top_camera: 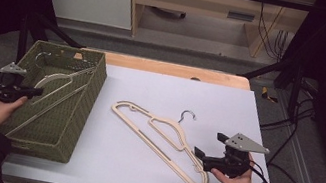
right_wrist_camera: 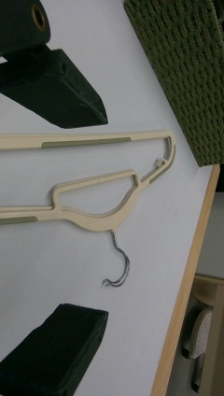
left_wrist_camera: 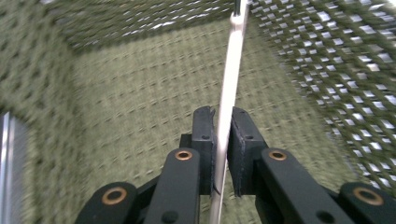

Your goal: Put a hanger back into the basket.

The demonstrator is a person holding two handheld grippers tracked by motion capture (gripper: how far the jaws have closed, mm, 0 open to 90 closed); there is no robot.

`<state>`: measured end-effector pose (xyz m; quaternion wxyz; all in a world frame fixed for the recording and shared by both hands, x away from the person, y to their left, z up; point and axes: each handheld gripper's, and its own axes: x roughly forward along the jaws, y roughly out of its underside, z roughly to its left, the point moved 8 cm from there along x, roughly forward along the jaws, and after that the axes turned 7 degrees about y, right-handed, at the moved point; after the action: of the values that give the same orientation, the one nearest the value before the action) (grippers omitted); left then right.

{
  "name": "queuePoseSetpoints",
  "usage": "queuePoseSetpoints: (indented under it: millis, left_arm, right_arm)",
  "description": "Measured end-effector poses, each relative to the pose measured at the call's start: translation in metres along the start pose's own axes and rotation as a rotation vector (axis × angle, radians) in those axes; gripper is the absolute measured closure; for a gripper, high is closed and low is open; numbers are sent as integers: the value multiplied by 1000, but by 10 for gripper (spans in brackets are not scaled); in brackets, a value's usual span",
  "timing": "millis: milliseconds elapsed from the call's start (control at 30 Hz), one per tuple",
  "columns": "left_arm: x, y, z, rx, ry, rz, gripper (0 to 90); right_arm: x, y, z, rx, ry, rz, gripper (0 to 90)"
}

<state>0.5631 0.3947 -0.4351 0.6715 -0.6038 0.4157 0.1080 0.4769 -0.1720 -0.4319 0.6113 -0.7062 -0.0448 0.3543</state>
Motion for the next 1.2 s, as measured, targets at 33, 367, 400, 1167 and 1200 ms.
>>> queuePoseSetpoints:
  millis: [33, 367, 400, 1167, 1200]
  left_arm:
    - [0, 1, 3, -11, -10, 5, 805]
    - [3, 12, 19, -64, -71, 57, 711]
    - [4, 12, 19, -72, -74, 55, 699]
    - [18, 29, 27, -134, -101, 180, 281]
    - [19, 30, 27, -139, -104, 182, 279]
  right_arm:
    - [0, 0, 0, 6, 2, 1, 71]
    - [2, 1, 1, 6, 0, 3, 71]
    - [2, 1, 1, 6, -1, 4, 71]
    - [0, 0, 2, 4, -3, 3, 71]
    - [0, 0, 2, 4, -2, 2, 71]
